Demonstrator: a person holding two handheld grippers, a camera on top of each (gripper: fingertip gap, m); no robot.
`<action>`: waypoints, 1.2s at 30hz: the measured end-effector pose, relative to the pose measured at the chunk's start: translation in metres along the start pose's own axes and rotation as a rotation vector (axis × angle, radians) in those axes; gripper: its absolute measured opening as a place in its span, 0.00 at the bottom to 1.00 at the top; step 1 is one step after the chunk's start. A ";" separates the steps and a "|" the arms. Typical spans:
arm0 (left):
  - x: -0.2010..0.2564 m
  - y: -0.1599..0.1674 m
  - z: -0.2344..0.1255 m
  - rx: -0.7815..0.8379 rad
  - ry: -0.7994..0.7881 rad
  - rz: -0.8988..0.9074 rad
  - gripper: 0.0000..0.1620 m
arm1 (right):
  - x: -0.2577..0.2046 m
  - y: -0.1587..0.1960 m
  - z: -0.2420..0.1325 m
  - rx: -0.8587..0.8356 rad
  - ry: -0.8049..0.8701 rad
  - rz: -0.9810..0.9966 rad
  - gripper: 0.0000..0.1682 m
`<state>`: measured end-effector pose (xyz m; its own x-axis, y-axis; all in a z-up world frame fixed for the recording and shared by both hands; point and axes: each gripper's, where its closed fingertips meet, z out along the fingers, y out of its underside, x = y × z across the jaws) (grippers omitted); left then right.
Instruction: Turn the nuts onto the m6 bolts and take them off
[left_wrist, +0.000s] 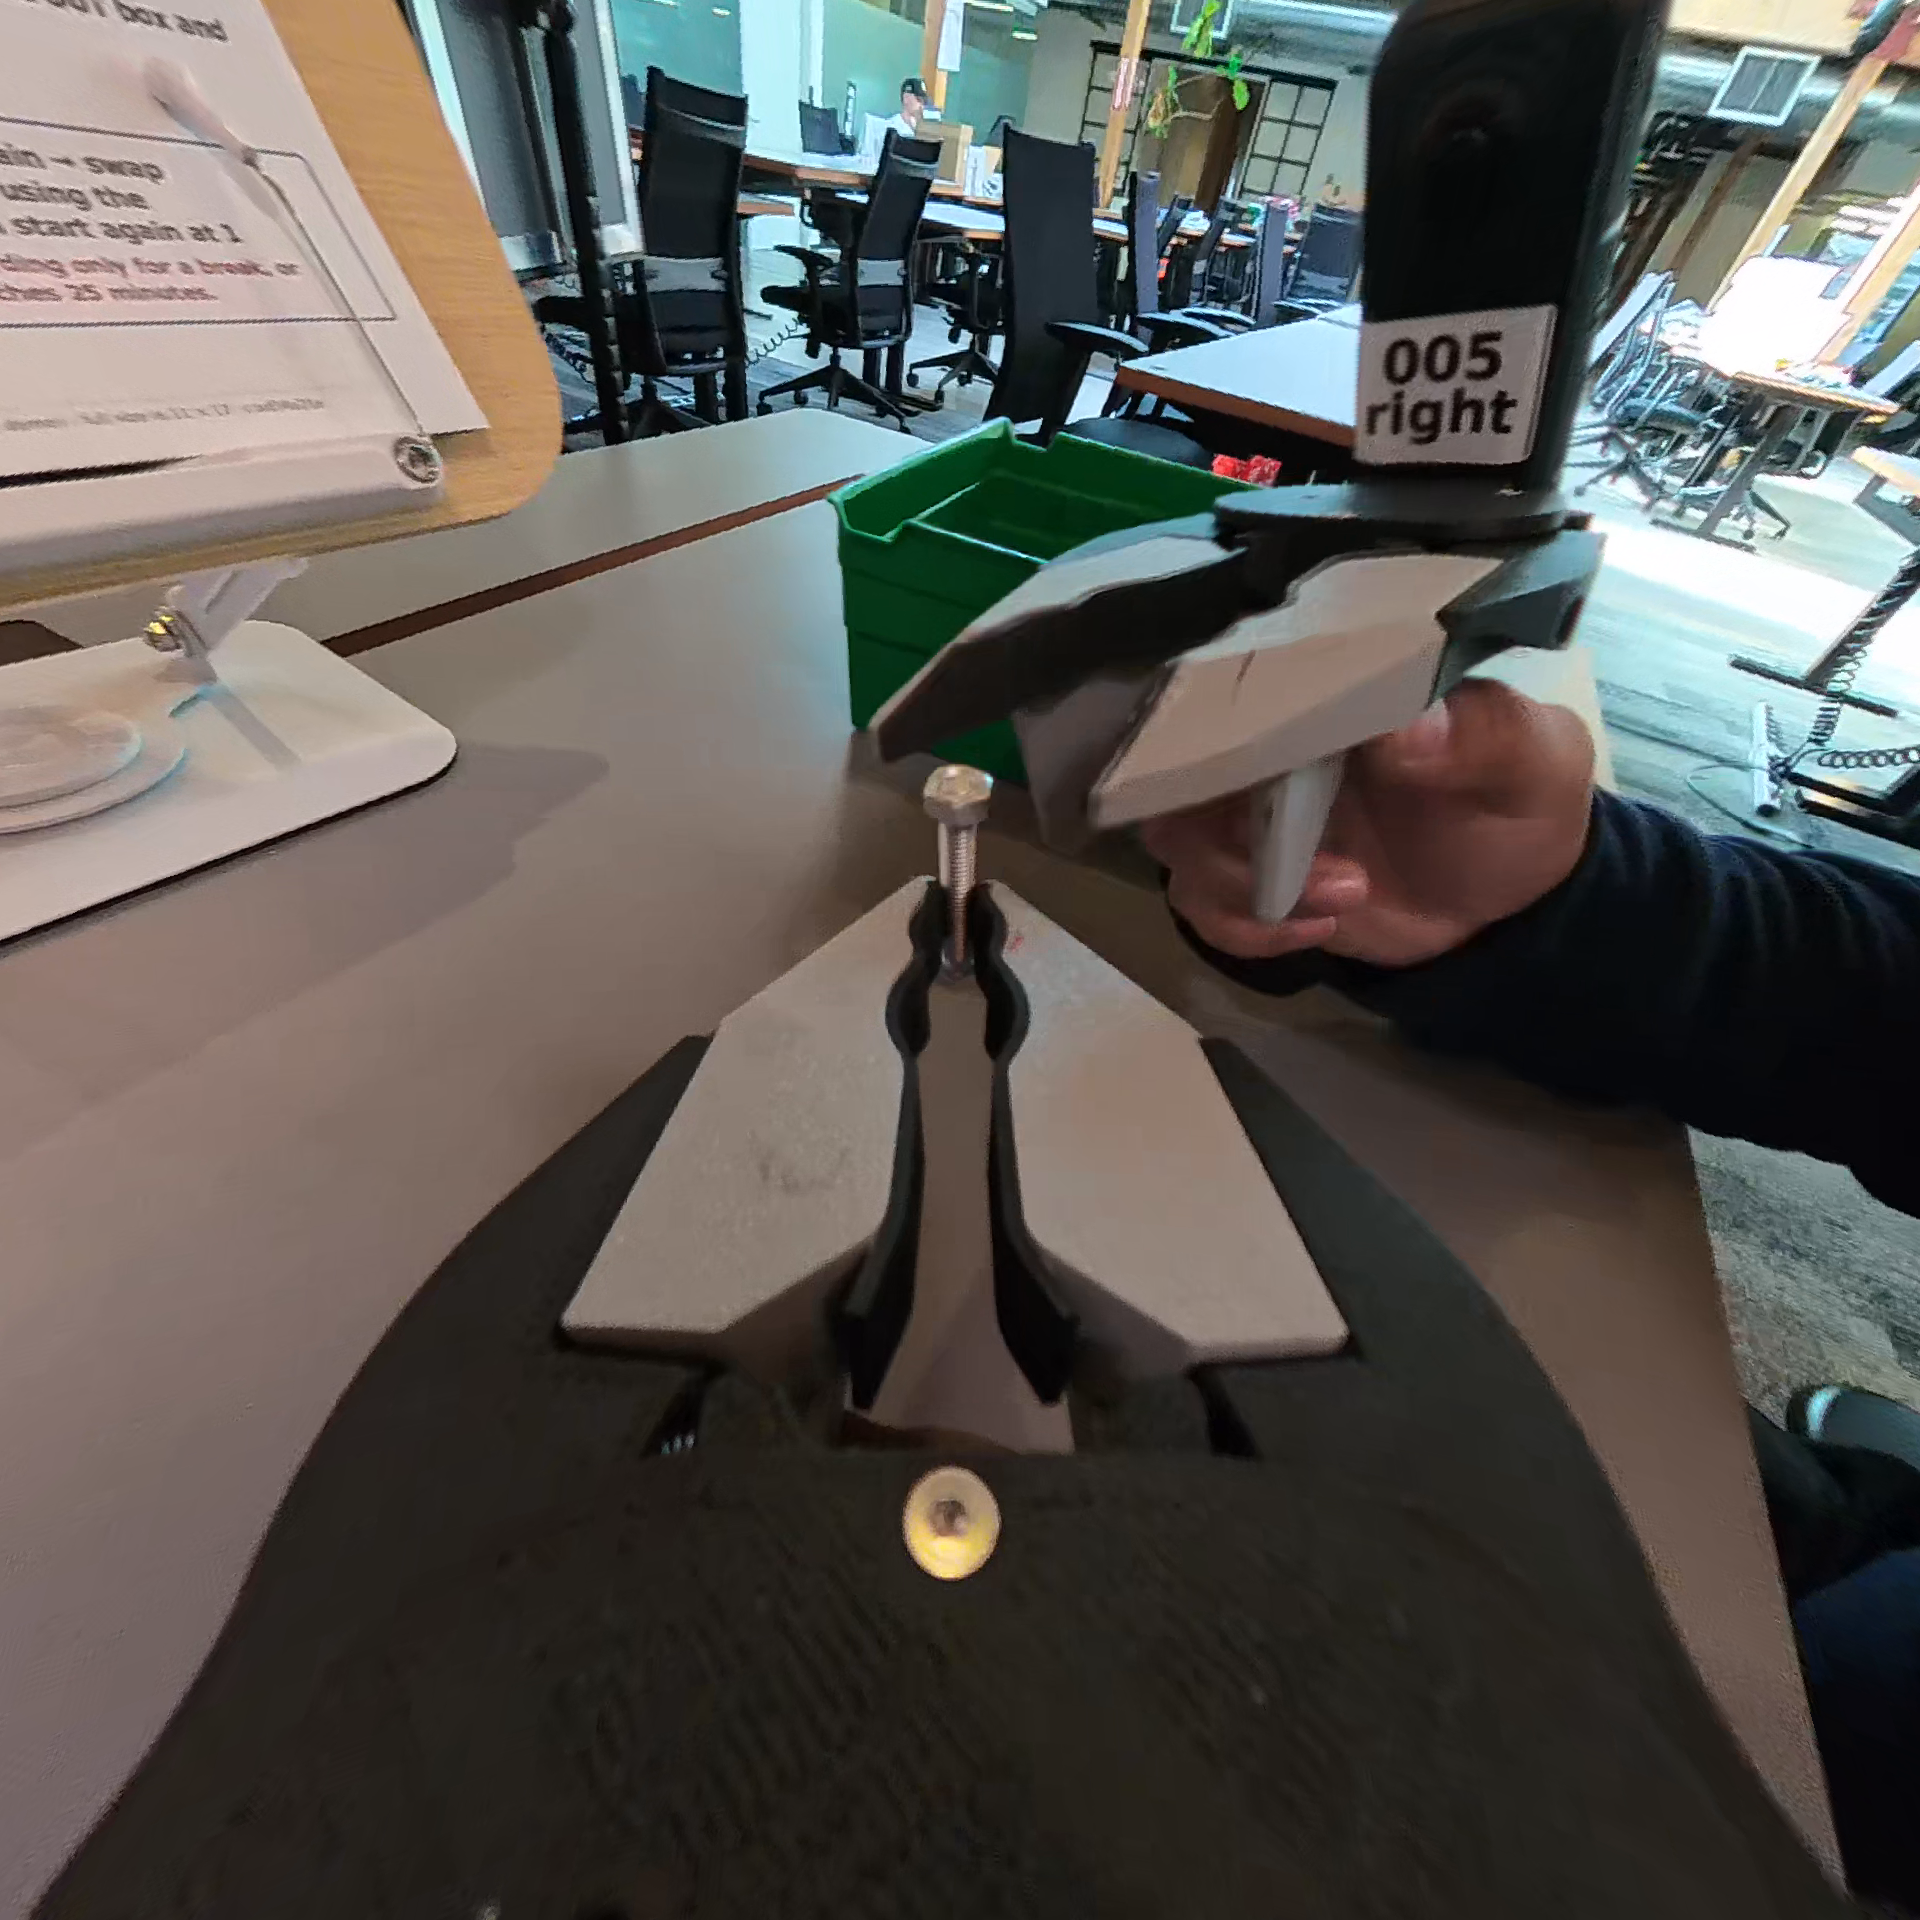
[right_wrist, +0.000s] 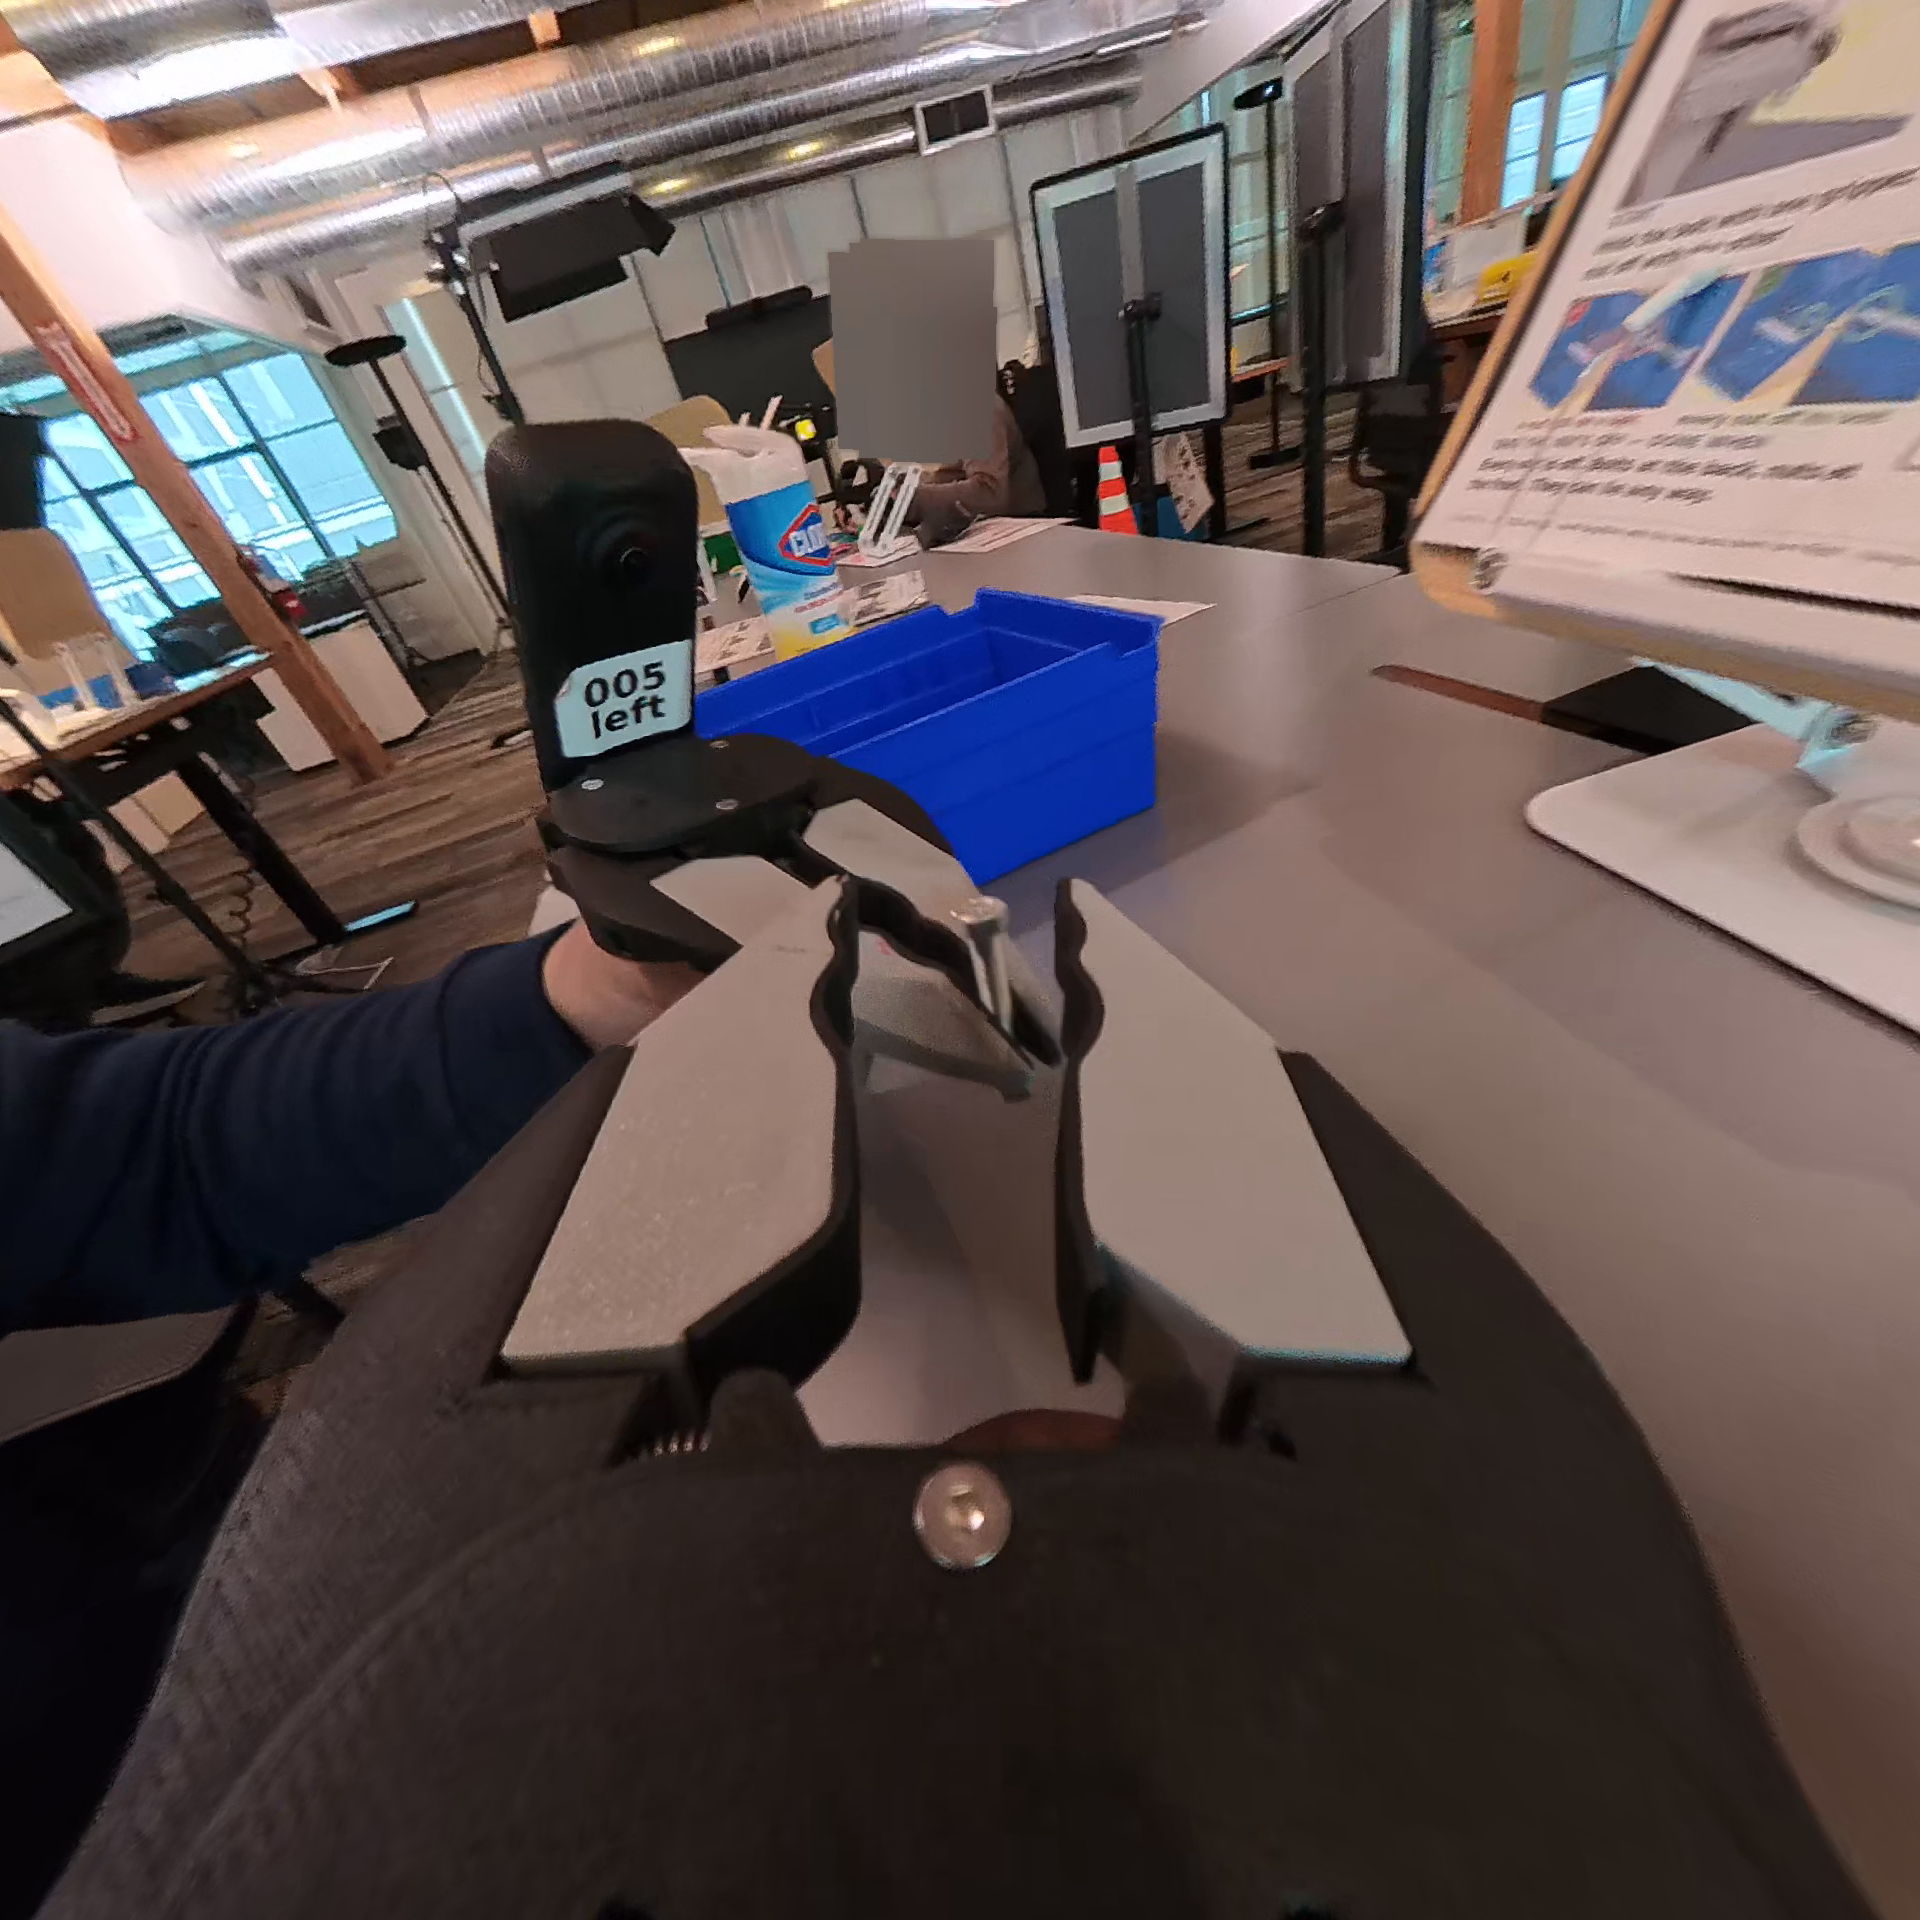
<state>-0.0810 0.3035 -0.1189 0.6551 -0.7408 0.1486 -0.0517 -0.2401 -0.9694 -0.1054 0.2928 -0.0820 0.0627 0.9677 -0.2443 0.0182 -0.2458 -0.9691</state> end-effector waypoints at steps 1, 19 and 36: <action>-0.003 -0.001 -0.002 0.005 -0.005 -0.011 0.01 | 0.004 -0.001 -0.004 -0.004 0.015 -0.014 0.20; -0.001 0.005 0.001 -0.038 -0.017 0.038 0.01 | 0.000 0.007 -0.002 -0.063 -0.013 -0.020 0.12; 0.009 0.000 0.001 -0.010 0.028 0.037 0.01 | 0.004 0.006 -0.001 -0.050 -0.019 0.081 0.04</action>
<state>-0.0740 0.2977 -0.1178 0.6311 -0.7667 0.1179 -0.0837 -0.2184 -0.9723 -0.1038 0.2950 -0.0891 0.0470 0.9454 -0.3224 0.0639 -0.3249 -0.9436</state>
